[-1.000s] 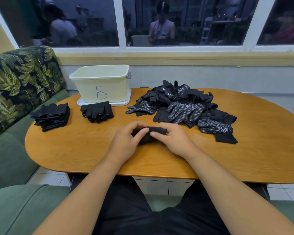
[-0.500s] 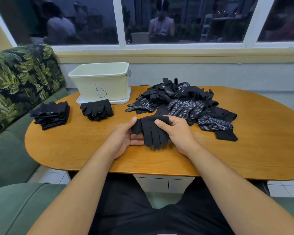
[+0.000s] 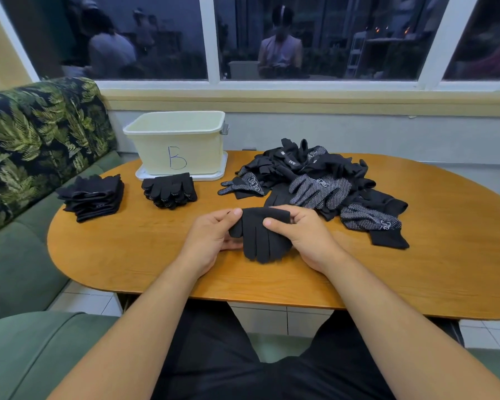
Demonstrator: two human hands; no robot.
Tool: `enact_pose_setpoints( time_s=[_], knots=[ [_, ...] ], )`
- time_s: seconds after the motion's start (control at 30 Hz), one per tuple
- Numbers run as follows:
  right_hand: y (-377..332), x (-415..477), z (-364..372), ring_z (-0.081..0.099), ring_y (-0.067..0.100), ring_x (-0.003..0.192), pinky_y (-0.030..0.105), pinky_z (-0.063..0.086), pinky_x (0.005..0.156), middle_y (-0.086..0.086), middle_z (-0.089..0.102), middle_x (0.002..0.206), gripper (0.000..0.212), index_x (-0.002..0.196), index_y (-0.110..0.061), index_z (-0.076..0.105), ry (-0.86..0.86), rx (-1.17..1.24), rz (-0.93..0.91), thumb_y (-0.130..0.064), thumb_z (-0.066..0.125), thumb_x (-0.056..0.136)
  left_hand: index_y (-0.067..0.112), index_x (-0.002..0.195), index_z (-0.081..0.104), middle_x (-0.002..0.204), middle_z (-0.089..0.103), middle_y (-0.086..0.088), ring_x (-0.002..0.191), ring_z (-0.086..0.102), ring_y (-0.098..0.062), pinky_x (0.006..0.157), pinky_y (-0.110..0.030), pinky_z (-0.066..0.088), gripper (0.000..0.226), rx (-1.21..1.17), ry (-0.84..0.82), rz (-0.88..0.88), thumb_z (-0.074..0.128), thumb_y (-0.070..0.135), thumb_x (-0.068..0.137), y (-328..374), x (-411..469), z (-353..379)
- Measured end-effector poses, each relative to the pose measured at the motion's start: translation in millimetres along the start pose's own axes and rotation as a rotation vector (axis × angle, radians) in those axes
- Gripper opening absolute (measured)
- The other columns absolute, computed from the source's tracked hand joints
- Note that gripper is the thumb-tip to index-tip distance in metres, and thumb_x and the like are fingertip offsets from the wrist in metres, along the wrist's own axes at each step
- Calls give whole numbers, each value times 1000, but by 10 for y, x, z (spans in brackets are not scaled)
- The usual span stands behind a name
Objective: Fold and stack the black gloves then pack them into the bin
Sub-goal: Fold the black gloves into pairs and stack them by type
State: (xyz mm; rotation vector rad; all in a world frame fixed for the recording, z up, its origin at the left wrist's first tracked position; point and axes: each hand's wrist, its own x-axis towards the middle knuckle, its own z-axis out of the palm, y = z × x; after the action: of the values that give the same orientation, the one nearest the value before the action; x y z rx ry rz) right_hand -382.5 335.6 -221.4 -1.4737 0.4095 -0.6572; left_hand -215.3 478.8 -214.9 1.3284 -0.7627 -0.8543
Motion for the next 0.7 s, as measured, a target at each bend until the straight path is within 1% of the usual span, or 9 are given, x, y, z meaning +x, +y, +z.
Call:
enact_pose_setpoints(
  time_s=[0.07, 0.17, 0.23, 0.3, 0.43, 0.5, 0.57, 0.63, 0.7],
  knots=[
    [-14, 4, 2, 76, 27, 112, 37, 60, 93, 11, 80, 116, 29, 122, -9, 78, -17, 4, 15, -3, 78, 94, 8, 126, 75, 115, 78, -19, 108, 76, -41, 85, -49, 64, 34, -13, 32, 5, 59, 32, 108, 26, -18, 18],
    [-21, 14, 16, 75, 29, 114, 39, 60, 95, 12, 80, 117, 32, 124, -9, 77, -14, 7, 18, -2, 79, 93, 11, 128, 74, 118, 78, -18, 106, 76, -39, 90, -52, 63, 36, -36, 25, -19, 63, 37, 105, 49, -23, 9],
    [-46, 42, 36, 76, 30, 112, 40, 60, 94, 13, 80, 116, 30, 122, -9, 77, -1, 19, 19, -4, 80, 93, 14, 134, 68, 120, 77, -18, 106, 77, -39, 89, -51, 64, 35, -34, 9, -32, 70, 28, 102, 54, -24, -10],
    [-85, 78, 90, 76, 29, 111, 42, 61, 94, 12, 80, 115, 28, 121, -11, 78, 5, 6, 26, -7, 80, 93, 18, 140, 61, 117, 78, -17, 105, 77, -39, 85, -50, 65, 42, -14, 11, -15, 73, 16, 100, 55, -28, -36],
    [-120, 177, 294, 77, 28, 104, 43, 62, 86, 13, 80, 116, 32, 129, -16, 70, -18, 91, 102, -11, 77, 97, 27, 144, 58, 111, 81, -9, 103, 79, -29, 81, -48, 66, 50, 36, 167, 127, 74, 10, 99, 113, -42, -195],
    [-106, 219, 413, 76, 28, 102, 46, 62, 87, 14, 78, 120, 45, 138, -21, 58, -48, 173, 129, -6, 74, 99, 28, 141, 59, 109, 81, -5, 102, 79, -24, 80, -46, 66, 47, 56, 257, 189, 74, 10, 100, 158, -59, -328],
    [-84, 268, 542, 74, 29, 106, 51, 59, 93, 17, 75, 127, 52, 140, -23, 49, -69, 241, 92, 1, 70, 99, 25, 133, 60, 106, 81, -2, 99, 79, -21, 75, -41, 66, 39, 48, 335, 234, 72, 8, 100, 188, -83, -449],
    [-56, 340, 684, 72, 32, 111, 55, 56, 96, 17, 72, 132, 47, 133, -21, 49, -83, 260, 50, 7, 67, 99, 19, 125, 58, 103, 81, 1, 95, 79, -18, 66, -32, 63, 31, 29, 397, 261, 71, 6, 101, 209, -111, -551],
    [-27, 409, 818, 68, 32, 108, 55, 51, 93, 11, 74, 129, 31, 119, -19, 58, -103, 202, 35, 5, 64, 101, 17, 117, 55, 102, 80, 0, 91, 78, -17, 62, -29, 59, 23, 39, 445, 283, 69, 6, 102, 204, -128, -652]
  ],
)
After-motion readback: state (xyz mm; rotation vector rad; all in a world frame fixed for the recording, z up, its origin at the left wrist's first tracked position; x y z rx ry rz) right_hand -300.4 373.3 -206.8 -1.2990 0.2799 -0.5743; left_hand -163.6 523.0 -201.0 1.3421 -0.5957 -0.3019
